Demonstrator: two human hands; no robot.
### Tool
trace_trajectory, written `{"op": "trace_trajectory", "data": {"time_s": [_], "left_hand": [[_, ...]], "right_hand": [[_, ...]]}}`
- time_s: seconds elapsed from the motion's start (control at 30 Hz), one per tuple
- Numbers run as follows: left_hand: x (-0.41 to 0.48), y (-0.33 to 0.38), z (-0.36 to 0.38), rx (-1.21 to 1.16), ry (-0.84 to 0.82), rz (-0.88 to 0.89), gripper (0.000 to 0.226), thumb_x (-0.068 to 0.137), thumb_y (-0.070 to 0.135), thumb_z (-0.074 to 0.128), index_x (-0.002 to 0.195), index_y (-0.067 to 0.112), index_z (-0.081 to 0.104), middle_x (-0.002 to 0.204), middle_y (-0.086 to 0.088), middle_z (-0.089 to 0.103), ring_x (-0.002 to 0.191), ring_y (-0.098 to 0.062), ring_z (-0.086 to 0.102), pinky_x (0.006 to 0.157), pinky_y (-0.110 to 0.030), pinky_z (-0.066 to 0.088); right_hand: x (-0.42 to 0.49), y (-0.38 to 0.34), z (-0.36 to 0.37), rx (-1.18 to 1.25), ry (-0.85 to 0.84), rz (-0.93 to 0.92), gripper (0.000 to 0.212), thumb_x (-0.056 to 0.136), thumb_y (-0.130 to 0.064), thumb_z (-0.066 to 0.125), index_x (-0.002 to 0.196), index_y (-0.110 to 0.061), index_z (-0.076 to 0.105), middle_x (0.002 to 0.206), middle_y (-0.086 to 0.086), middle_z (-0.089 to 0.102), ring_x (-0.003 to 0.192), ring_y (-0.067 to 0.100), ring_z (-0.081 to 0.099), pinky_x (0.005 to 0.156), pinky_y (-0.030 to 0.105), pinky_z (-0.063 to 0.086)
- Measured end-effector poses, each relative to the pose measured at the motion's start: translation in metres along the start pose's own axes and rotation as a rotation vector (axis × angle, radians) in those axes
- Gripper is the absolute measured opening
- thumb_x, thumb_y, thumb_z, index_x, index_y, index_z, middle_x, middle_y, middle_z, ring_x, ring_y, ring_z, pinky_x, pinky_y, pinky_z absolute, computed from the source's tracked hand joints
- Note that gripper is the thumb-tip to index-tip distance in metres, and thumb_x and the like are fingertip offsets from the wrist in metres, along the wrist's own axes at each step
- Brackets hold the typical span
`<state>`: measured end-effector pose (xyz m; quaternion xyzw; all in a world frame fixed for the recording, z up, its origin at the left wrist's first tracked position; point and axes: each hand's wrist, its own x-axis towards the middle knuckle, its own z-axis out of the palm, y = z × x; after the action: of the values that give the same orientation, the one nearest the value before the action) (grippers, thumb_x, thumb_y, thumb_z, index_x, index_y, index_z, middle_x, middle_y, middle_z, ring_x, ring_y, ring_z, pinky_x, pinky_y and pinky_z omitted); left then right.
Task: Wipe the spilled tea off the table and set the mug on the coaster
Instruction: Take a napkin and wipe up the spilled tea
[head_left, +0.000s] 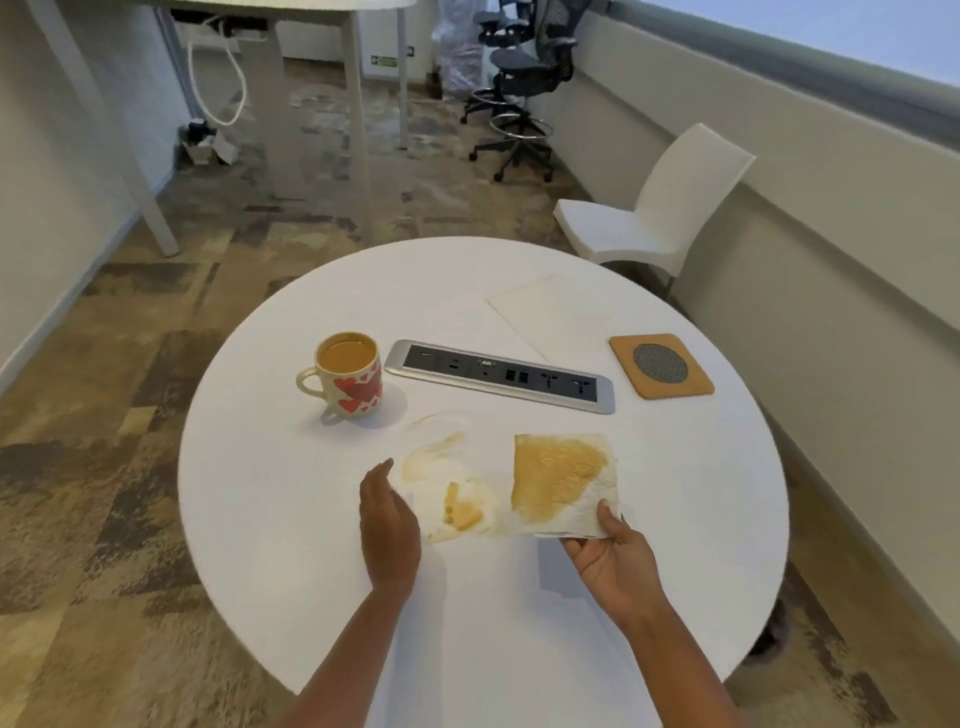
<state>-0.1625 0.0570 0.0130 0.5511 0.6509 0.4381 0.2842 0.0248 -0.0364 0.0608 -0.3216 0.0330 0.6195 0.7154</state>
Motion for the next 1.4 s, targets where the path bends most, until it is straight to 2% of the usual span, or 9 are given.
{"op": "trace_trajectory", "data": {"time_s": [0.17,0.3,0.53,0.83,0.87,0.93,1.03,1.13,1.4], "left_hand": [[-0.031,0.051,0.052,-0.091,-0.150,0.113,0.034,0.093,-0.008,0.034,0.121,-0.002,0.053,0.128,-0.020,0.056,0.121,-0.033,0.050,0.103,-0.037,0.038],[-0.067,0.087,0.096,-0.138,-0.345,0.241,0.033,0.095,-0.004,0.034,0.120,0.003,0.052,0.125,-0.013,0.056,0.121,-0.027,0.050,0.101,-0.031,0.039],[-0.141,0.141,0.188,-0.173,-0.656,0.269,0.030,0.098,0.007,0.035,0.122,0.009,0.052,0.126,-0.006,0.057,0.118,-0.018,0.051,0.088,-0.002,0.027],[-0.210,0.210,0.301,-0.158,-0.827,0.117,0.037,0.101,0.019,0.026,0.129,0.011,0.049,0.134,-0.007,0.054,0.125,-0.019,0.048,0.104,-0.027,0.036],[-0.213,0.214,0.312,-0.158,-0.838,0.117,0.037,0.101,0.020,0.026,0.129,0.011,0.049,0.134,-0.007,0.055,0.125,-0.018,0.048,0.103,-0.024,0.035],[-0.219,0.221,0.333,-0.173,-0.869,0.069,0.038,0.102,0.021,0.026,0.130,0.010,0.049,0.134,-0.006,0.054,0.125,-0.017,0.047,0.100,-0.020,0.033],[-0.222,0.226,0.361,-0.262,-0.908,-0.159,0.037,0.101,0.019,0.028,0.127,0.008,0.052,0.132,-0.008,0.054,0.126,-0.019,0.046,0.098,-0.022,0.032],[-0.220,0.229,0.387,-0.311,-0.946,-0.355,0.035,0.101,0.019,0.028,0.124,0.007,0.052,0.132,-0.010,0.052,0.128,-0.021,0.043,0.095,-0.024,0.030],[-0.213,0.230,0.440,-0.284,-0.987,-0.430,0.036,0.101,0.021,0.029,0.129,0.008,0.048,0.135,-0.011,0.050,0.128,-0.020,0.041,0.106,-0.028,0.030]], "right_hand": [[-0.027,-0.046,-0.035,0.069,0.077,-0.147,0.029,0.098,-0.012,0.031,0.113,-0.011,0.055,0.096,0.009,0.075,0.086,0.022,0.073,0.076,0.039,0.058],[-0.049,-0.089,-0.067,0.110,0.156,-0.266,0.028,0.098,-0.013,0.032,0.111,-0.012,0.057,0.093,0.007,0.076,0.082,0.020,0.074,0.072,0.037,0.059],[-0.080,-0.185,-0.140,0.183,0.278,-0.416,0.028,0.098,-0.012,0.030,0.110,-0.011,0.056,0.092,0.006,0.076,0.083,0.019,0.073,0.076,0.037,0.057],[-0.074,-0.301,-0.243,0.072,0.533,-0.437,0.026,0.099,-0.008,0.032,0.121,-0.013,0.044,0.075,0.000,0.077,0.068,0.016,0.074,0.056,0.034,0.061],[-0.068,-0.308,-0.251,0.039,0.566,-0.422,0.028,0.099,-0.007,0.032,0.125,-0.013,0.042,0.079,0.002,0.077,0.071,0.017,0.073,0.061,0.035,0.061],[-0.053,-0.319,-0.264,-0.016,0.611,-0.384,0.037,0.100,-0.007,0.031,0.136,-0.011,0.036,0.109,0.009,0.069,0.091,0.024,0.066,0.084,0.041,0.054],[-0.027,-0.333,-0.280,-0.095,0.693,-0.312,0.045,0.100,-0.007,0.029,0.144,-0.011,0.025,0.146,0.017,0.039,0.125,0.034,0.044,0.104,0.050,0.036],[0.003,-0.338,-0.293,-0.152,0.767,-0.225,0.047,0.101,-0.007,0.029,0.147,-0.013,0.020,0.150,0.017,0.031,0.134,0.038,0.036,0.110,0.053,0.031],[0.073,-0.335,-0.322,-0.280,0.846,-0.128,0.045,0.101,-0.008,0.028,0.145,-0.013,0.021,0.149,0.019,0.032,0.132,0.039,0.037,0.110,0.050,0.034]]}}
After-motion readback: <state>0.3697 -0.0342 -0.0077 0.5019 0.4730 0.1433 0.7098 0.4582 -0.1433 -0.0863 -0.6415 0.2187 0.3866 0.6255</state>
